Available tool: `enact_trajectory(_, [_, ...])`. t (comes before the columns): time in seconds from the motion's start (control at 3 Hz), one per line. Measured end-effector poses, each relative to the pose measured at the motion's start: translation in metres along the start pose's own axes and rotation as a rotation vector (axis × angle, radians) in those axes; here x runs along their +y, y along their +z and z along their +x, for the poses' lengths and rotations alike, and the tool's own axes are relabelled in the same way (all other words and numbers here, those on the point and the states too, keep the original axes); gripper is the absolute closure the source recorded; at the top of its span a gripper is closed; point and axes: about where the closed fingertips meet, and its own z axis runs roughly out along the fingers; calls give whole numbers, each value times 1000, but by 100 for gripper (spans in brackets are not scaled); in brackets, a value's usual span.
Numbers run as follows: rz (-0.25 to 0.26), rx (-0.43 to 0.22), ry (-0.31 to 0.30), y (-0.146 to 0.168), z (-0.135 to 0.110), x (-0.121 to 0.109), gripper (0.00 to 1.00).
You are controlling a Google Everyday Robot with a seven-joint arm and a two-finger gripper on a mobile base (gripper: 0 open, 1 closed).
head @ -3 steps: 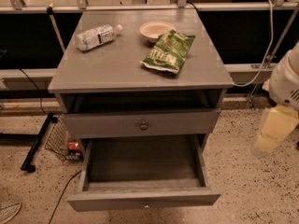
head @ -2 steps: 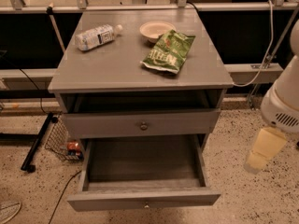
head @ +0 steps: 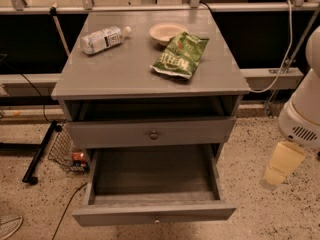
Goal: Close middle drawer
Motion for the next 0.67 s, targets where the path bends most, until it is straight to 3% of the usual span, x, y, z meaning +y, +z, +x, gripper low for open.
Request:
enact_trajectory(0.33, [-41,6,21,26,-2,9,0])
enact_trajectory(0.67, [-111,-11,72,71,-5,27,0])
